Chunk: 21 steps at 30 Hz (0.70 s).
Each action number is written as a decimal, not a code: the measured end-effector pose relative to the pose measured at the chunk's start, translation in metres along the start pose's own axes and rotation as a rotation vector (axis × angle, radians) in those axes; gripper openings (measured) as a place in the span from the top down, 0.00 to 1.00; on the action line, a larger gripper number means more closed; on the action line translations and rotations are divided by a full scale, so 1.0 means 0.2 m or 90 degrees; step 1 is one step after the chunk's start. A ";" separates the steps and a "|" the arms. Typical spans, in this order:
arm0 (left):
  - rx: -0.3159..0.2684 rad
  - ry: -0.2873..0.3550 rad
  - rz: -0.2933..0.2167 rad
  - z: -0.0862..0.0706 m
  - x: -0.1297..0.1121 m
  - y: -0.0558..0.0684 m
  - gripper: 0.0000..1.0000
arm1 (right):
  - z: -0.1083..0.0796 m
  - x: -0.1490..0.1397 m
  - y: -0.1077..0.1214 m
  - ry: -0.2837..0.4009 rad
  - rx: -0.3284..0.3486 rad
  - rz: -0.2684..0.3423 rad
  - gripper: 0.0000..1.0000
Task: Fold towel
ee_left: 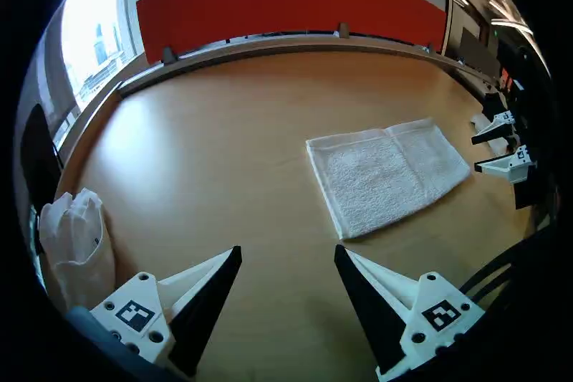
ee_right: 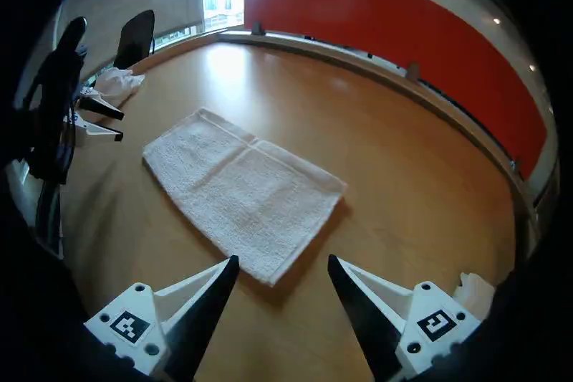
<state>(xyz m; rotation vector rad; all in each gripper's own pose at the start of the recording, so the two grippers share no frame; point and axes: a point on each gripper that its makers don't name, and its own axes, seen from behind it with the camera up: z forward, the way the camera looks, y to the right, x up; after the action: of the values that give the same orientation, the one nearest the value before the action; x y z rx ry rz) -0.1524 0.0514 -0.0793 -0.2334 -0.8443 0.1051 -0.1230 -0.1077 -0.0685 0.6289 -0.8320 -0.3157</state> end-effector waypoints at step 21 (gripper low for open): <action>0.025 0.081 -0.027 -0.13 -0.03 -0.01 0.04 | 0.01 -0.05 -0.05 -0.026 0.033 -0.046 0.13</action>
<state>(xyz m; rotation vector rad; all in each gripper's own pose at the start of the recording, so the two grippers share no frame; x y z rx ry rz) -0.1374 0.0444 -0.0997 -0.1838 -0.7192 0.0659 -0.1305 -0.1109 -0.0796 0.7045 -0.8603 -0.3742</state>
